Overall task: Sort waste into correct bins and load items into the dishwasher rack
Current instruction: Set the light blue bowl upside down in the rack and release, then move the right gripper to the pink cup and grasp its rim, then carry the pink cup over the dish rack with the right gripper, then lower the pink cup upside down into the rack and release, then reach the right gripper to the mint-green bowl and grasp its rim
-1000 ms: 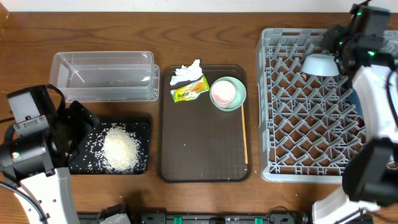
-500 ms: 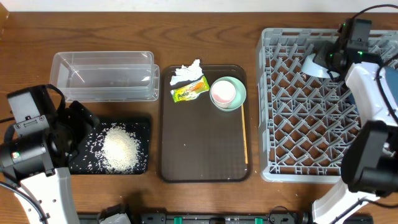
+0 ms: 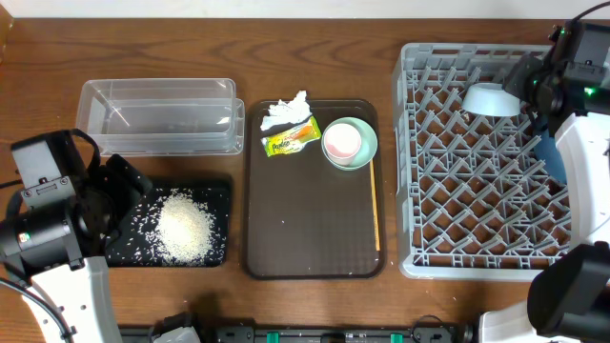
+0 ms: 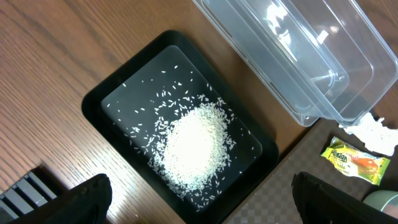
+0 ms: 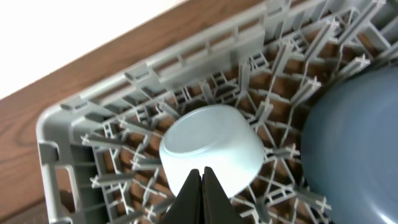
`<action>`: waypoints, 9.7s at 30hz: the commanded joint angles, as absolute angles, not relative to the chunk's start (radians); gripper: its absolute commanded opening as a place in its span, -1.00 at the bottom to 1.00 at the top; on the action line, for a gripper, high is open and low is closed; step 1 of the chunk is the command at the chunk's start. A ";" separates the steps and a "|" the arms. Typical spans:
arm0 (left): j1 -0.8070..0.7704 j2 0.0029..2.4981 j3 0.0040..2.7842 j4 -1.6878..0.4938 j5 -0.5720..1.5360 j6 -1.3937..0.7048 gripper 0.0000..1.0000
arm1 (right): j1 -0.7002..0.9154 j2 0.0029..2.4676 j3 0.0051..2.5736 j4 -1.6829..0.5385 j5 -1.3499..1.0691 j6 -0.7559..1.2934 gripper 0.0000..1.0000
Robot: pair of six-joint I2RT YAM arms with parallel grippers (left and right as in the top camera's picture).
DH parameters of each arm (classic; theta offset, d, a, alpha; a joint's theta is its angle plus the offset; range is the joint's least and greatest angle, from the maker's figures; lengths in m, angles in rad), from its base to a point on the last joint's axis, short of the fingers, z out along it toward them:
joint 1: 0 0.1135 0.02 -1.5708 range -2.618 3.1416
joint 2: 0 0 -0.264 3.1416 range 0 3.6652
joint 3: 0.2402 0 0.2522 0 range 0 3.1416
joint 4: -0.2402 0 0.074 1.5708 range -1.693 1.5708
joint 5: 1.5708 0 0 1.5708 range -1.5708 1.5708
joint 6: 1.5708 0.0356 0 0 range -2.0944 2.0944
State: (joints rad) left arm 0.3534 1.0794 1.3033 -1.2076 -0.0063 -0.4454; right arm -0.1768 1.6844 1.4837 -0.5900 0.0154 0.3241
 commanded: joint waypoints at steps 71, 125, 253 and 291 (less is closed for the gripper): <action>0.359 1.079 1.313 -1.211 -0.012 -0.447 0.89 | 0.638 1.854 1.492 -0.669 0.150 0.356 0.14; 0.359 1.079 1.313 -1.211 -0.012 -0.447 0.89 | 0.331 1.567 1.631 -1.067 -0.003 0.408 -0.98; 0.359 1.079 1.313 -1.211 -0.012 -0.447 0.90 | -0.245 1.439 0.989 -0.648 -0.073 0.517 -0.98; 0.359 1.079 1.313 -1.211 -0.012 -0.446 0.90 | 0.504 1.655 1.617 -0.921 -0.038 0.252 0.46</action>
State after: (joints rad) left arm 0.3534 1.0790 1.3033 -1.2076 -0.0067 -0.4454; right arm 0.4316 1.5242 1.4487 -0.8455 -0.2272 0.3222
